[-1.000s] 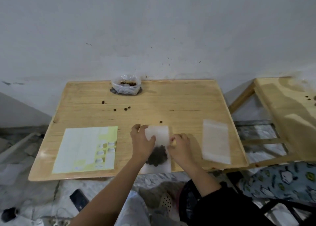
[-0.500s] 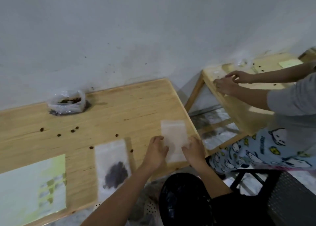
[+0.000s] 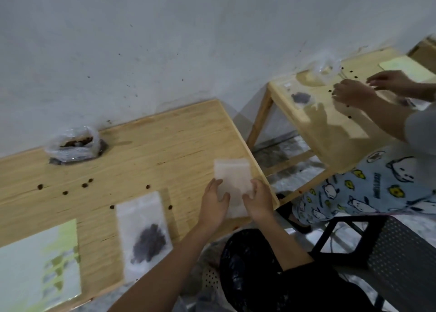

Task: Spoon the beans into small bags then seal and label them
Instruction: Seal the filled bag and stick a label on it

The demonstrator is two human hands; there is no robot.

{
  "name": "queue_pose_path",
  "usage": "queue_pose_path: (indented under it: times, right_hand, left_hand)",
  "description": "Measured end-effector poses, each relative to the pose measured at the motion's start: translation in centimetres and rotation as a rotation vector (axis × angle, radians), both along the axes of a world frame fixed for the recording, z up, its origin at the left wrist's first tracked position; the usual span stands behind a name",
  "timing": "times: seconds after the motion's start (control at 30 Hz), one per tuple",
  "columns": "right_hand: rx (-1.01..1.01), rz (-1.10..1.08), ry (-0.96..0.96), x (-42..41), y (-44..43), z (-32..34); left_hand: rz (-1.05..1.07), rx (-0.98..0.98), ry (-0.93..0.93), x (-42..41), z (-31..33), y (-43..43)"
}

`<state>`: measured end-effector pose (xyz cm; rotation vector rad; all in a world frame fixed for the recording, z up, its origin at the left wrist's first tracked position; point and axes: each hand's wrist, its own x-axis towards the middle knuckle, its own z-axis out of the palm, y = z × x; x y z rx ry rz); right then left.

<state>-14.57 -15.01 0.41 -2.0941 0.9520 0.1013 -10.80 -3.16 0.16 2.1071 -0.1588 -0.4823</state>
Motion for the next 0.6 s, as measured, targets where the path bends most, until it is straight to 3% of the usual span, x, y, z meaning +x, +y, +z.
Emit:
queue_pose_path:
  times: [0.3,0.6]
  right_hand:
    - [0.062,-0.111,-0.31,1.4,-0.3,4.0]
    - [0.257,0.316,-0.377,6.2,5.3,8.8]
  left_hand:
    - [0.26,-0.345,0.064,1.8,3.0,1.5]
    - [0.425,-0.638,0.157,5.4,8.9,11.5]
